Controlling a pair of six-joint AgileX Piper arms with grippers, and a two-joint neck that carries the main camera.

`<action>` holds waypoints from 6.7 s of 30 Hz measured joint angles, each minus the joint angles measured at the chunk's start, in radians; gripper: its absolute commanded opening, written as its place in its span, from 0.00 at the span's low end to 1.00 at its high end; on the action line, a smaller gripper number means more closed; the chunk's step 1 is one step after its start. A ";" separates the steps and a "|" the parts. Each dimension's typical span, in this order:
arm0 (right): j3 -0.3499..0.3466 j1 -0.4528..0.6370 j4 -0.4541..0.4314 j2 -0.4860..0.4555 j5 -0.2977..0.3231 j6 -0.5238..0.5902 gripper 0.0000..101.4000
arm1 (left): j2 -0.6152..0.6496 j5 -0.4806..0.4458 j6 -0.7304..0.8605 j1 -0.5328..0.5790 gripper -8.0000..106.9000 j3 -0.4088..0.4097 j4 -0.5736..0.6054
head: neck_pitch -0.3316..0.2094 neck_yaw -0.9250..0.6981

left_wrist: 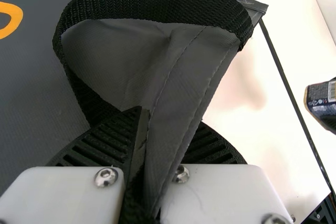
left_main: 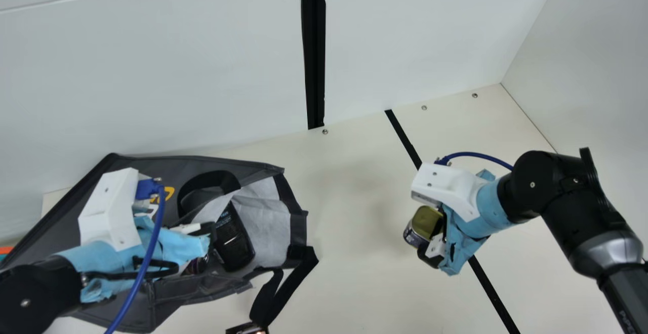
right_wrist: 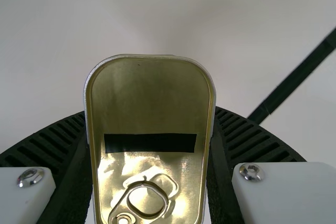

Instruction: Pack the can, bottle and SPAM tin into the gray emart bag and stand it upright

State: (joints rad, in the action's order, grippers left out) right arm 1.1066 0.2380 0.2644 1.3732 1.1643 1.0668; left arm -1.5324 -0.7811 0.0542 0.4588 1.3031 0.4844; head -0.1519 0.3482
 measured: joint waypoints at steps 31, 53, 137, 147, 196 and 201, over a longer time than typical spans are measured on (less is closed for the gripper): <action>-0.052 -0.291 0.065 -0.050 0.010 0.015 0.00 | 0.000 0.000 0.000 0.000 0.00 0.000 0.000 | 0.000 -0.002; -0.133 -0.306 0.378 -0.049 -0.124 0.179 0.00 | 0.000 0.000 0.000 0.000 0.00 0.000 0.000 | 0.000 0.000; 0.312 -0.650 0.578 0.506 -0.431 0.114 0.56 | 0.000 0.000 0.000 0.000 0.00 0.000 0.000 | 0.000 0.000; 0.266 -0.632 0.579 0.465 -0.429 0.103 0.89 | 0.000 0.000 0.000 0.000 0.00 0.000 0.002 | 0.000 0.000; 0.031 -0.282 0.587 0.085 -0.214 0.220 0.94 | 0.000 -0.002 0.000 0.000 0.00 0.000 0.002 | 0.000 -0.002; 0.014 -0.216 0.585 0.045 -0.183 0.230 0.94 | 0.000 -0.002 0.000 0.000 0.00 0.000 0.002 | 0.000 -0.002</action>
State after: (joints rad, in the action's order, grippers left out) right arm 1.1202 0.0224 0.8491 1.4179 0.9818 1.2967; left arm -1.5324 -0.7830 0.0542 0.4588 1.3031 0.4864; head -0.1519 0.3467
